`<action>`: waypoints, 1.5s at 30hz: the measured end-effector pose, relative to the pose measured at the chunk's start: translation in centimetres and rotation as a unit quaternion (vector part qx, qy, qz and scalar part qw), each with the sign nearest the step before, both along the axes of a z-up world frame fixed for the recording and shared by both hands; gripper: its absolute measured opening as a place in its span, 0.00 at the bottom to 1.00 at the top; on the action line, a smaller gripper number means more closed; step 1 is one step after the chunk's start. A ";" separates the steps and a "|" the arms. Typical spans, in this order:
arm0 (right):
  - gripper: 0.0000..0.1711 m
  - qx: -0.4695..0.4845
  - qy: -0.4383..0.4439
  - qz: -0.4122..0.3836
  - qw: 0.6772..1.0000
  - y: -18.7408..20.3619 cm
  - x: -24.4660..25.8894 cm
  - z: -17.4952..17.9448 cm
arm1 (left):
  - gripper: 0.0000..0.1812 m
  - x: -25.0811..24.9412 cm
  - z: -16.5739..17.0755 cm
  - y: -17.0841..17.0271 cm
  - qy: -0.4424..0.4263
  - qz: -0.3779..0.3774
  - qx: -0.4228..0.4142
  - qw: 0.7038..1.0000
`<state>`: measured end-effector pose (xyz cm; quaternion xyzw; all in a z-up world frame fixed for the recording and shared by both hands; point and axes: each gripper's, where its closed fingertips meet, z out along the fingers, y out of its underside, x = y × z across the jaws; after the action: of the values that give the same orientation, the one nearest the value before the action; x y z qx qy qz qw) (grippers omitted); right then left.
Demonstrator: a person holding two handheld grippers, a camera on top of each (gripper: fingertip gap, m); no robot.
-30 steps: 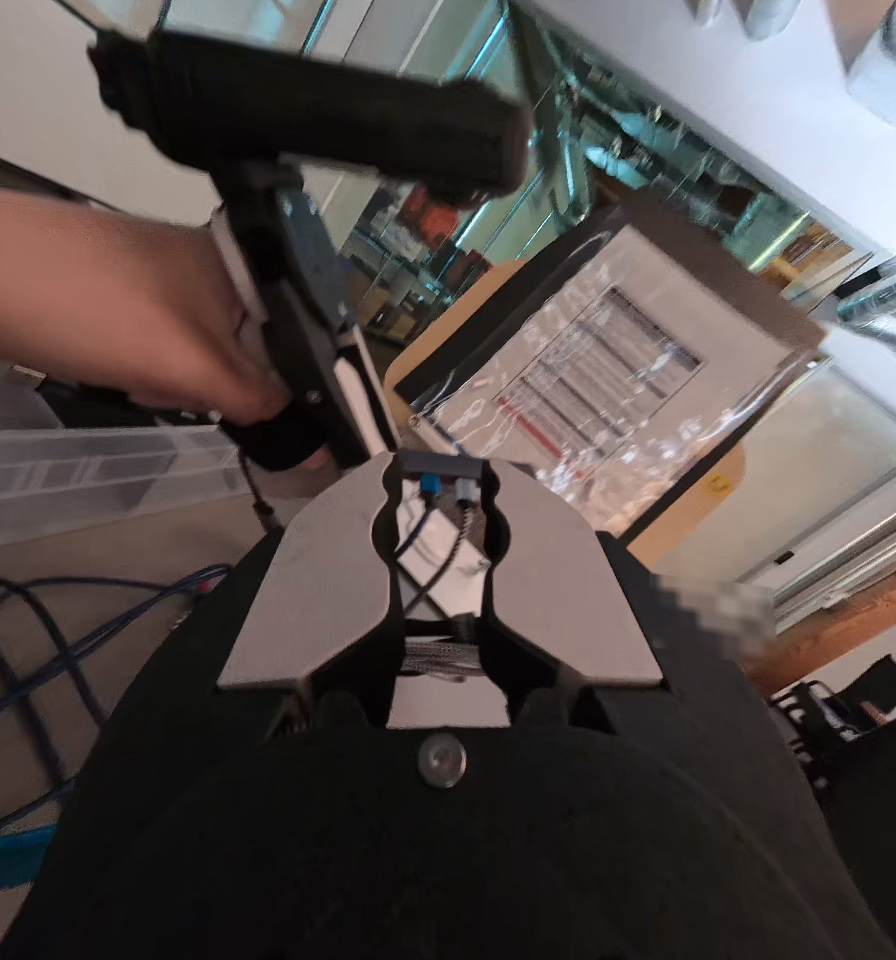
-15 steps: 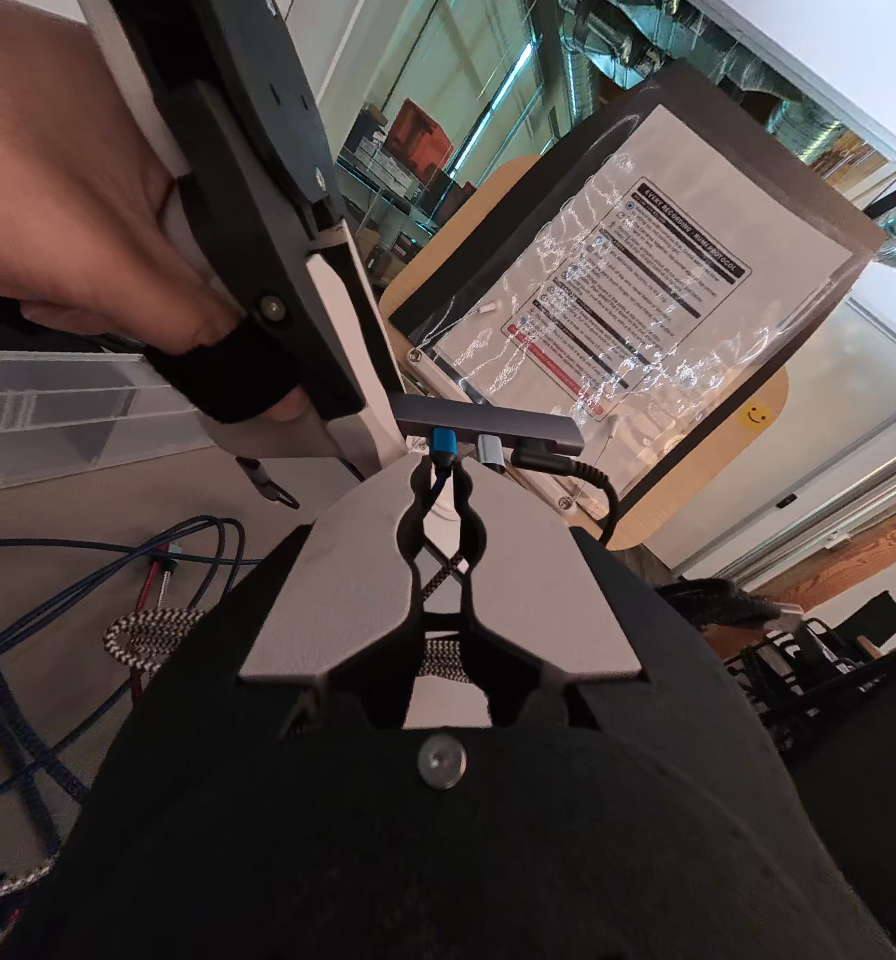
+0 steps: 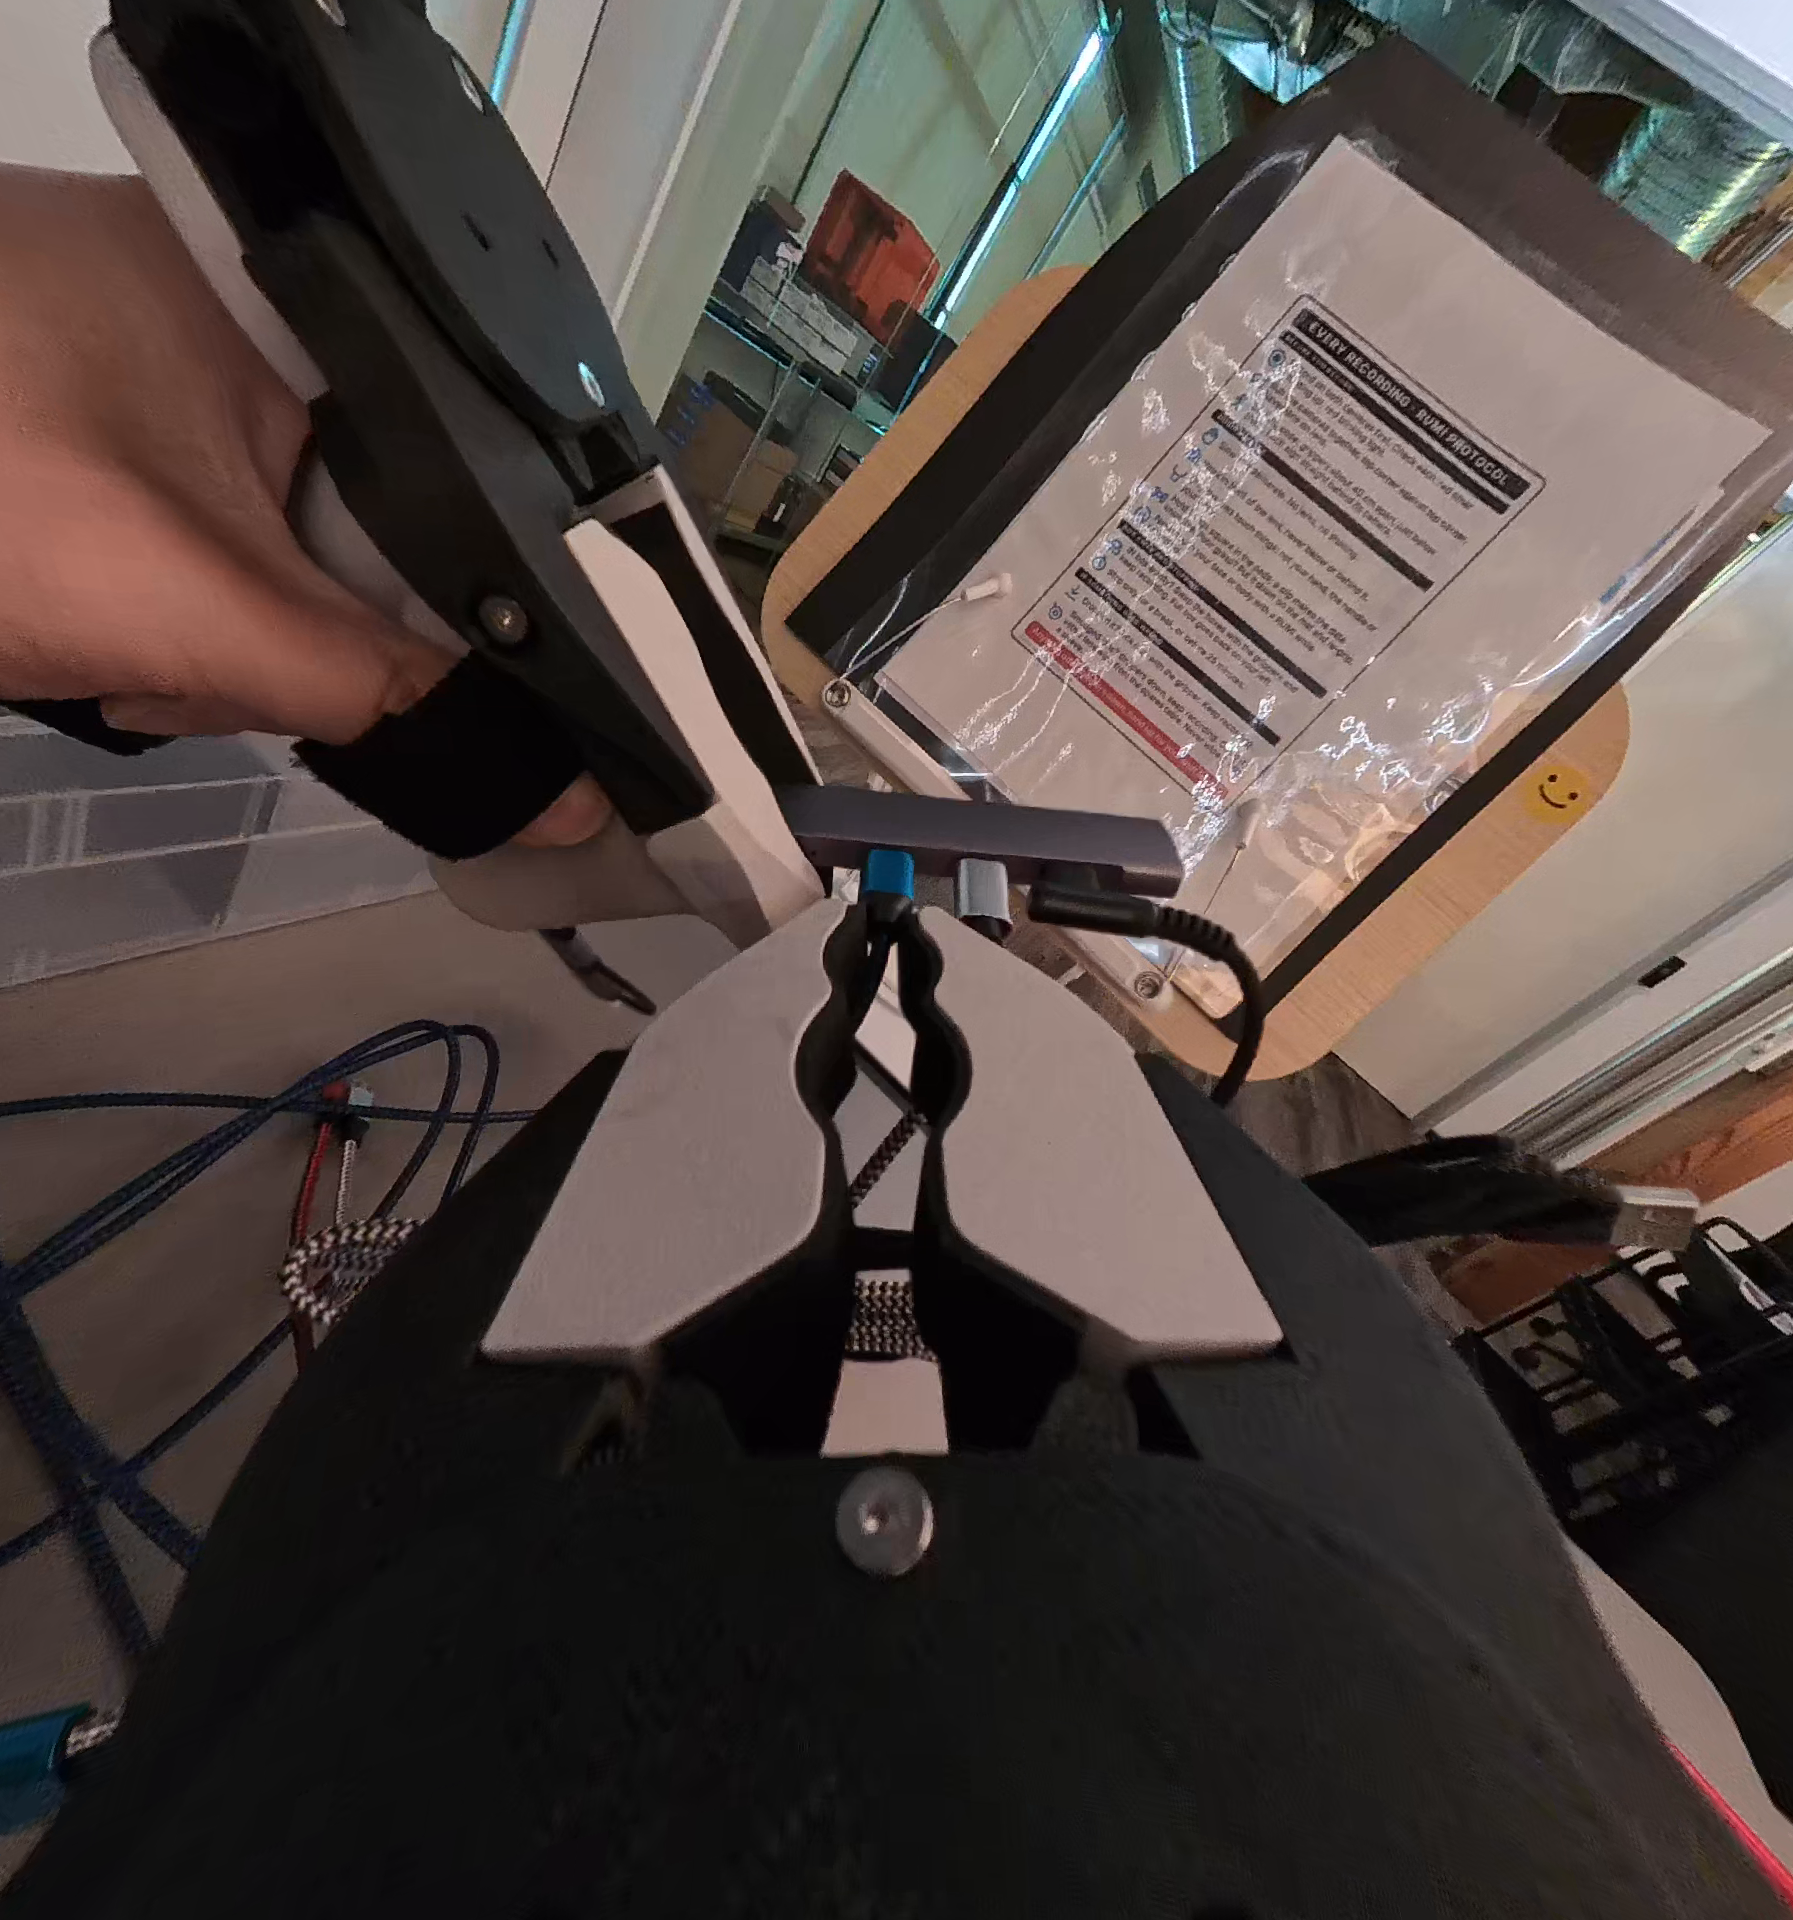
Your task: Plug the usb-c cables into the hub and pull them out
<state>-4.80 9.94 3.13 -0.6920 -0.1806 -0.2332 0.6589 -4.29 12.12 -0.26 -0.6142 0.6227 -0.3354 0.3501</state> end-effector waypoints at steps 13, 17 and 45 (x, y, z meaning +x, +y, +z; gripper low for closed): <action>0.04 -0.277 -0.003 0.141 0.950 -2.3 -3.4 -4.2 | 0.11 -5.1 6.2 5.5 -0.073 0.072 0.004 0.995; 0.04 -0.419 0.042 0.272 0.865 -5.2 -6.1 -9.9 | 0.12 -4.8 5.7 5.7 -0.067 0.074 0.006 0.995; 0.09 -0.628 0.044 0.136 0.765 -7.6 -7.7 -18.0 | 0.12 -4.9 5.5 6.1 -0.061 0.078 0.010 0.995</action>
<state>-12.52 2.35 -14.82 -0.9290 -0.3493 0.0552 0.1091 -9.24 18.27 5.27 -0.6359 0.5536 -0.3370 0.4189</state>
